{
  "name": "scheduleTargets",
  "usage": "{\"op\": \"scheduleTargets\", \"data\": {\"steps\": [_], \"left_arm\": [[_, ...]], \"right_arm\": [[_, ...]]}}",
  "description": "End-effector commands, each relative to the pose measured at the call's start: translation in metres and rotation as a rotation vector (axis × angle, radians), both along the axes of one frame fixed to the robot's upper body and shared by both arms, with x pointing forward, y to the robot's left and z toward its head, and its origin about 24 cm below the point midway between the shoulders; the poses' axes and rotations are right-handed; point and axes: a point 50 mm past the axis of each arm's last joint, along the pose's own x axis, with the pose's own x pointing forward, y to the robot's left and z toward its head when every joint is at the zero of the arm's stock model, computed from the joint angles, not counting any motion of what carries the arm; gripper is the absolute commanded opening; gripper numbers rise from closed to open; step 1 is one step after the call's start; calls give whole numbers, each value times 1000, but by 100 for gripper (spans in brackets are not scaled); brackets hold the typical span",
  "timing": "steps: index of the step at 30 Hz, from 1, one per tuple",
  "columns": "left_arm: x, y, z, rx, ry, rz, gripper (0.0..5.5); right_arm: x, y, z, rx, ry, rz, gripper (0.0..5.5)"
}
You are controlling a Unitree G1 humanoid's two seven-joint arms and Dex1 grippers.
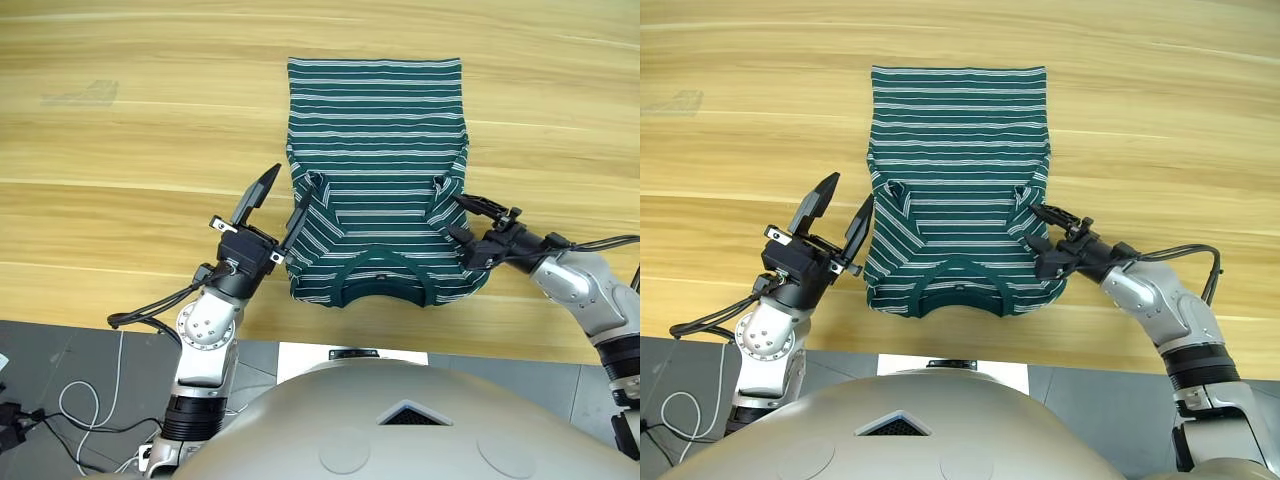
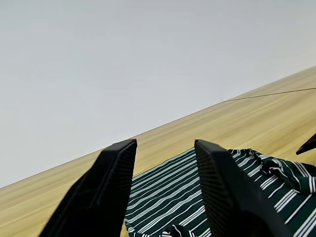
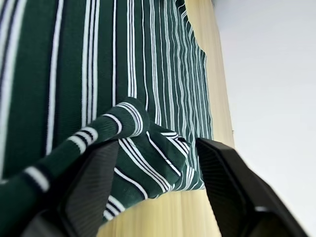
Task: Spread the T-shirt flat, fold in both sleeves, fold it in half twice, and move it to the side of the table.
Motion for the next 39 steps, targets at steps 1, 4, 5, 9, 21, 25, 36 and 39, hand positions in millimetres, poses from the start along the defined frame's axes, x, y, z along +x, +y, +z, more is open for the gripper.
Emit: {"op": "scheduleTargets", "data": {"steps": [1, 4, 5, 9, 21, 25, 36, 39], "left_arm": [[2, 4, -3, 14, 13, 11, 219], [4, 6, -4, 13, 16, 24, 219], [5, 7, -4, 13, 18, 28, 219], [9, 7, -7, 8, 22, 36, 219], [14, 8, -11, 5, 24, 48, 219], [14, 9, -12, 5, 26, 49, 219], [11, 96, -37, 1036, 2, -5, 219], [1, 92, -44, 1179, 0, -143, 219]], "right_arm": [[-6, -4, 11, 18, 58, 18, 318], [-8, -4, 23, 55, 85, 28, 318], [-10, -3, 25, 70, 100, 31, 318], [-22, 8, 16, 87, 174, 88, 318], [9, -9, 38, 127, 18, -51, 318], [7, -16, 44, 171, 7, -74, 318], [-8, -65, 14, -143, -138, -263, 318], [-30, -74, 4, -208, -62, -216, 318]]}}
